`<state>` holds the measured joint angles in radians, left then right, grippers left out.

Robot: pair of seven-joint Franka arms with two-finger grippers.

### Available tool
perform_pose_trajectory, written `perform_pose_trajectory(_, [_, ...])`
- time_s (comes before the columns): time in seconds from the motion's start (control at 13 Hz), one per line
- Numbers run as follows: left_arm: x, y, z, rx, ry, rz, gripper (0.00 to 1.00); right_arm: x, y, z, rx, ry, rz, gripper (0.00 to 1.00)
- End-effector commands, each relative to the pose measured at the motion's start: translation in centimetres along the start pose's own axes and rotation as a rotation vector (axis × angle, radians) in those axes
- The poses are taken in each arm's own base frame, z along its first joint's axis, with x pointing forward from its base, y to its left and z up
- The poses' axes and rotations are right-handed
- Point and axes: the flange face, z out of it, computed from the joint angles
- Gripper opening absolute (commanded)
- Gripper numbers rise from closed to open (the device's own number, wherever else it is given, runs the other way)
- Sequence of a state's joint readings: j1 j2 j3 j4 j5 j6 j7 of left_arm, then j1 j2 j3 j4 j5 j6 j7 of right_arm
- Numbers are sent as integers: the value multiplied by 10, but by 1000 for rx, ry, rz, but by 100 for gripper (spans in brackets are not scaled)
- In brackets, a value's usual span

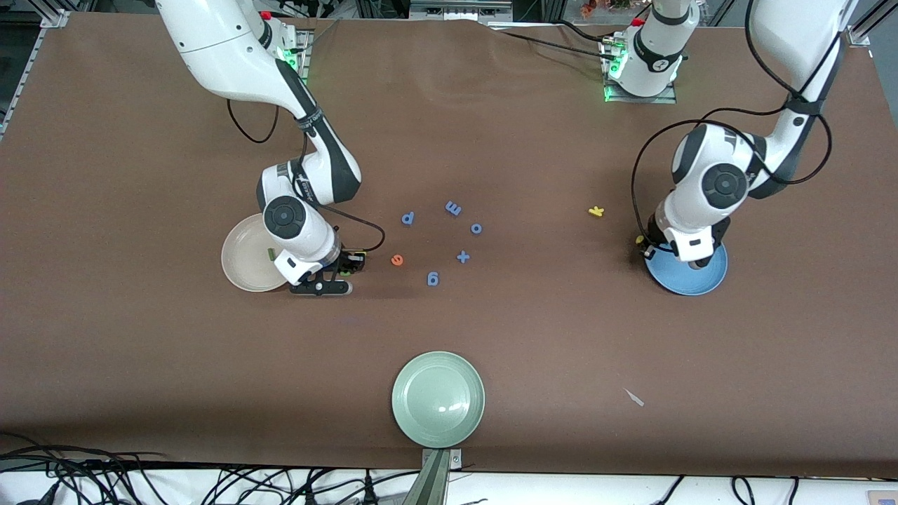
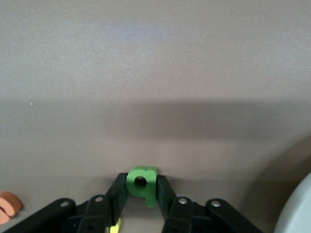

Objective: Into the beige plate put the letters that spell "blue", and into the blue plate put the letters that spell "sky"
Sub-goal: 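Carry the green p to the white plate while the left gripper places the 2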

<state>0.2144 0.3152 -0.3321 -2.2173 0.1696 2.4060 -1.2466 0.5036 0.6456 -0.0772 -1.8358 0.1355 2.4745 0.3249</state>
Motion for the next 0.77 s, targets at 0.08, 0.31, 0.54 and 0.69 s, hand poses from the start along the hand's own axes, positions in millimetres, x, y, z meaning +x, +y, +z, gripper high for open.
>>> perform_pose_trajectory(0.08, [54,-20,2,-16,-41,35,0,-4,14,-3,-23,4,-45,10])
perform_pose_trajectory(0.31, [75,-14,6,-33,-39,37,0,4,27,-42,-40,-46,-63,10])
perform_pose_trajectory(0.54, [77,-14,8,-33,-41,34,20,15,80,-65,-78,-97,-160,10])
perform_pose_trajectory(0.69, [75,-13,4,-34,-37,46,49,15,109,-79,-88,-133,-190,10])
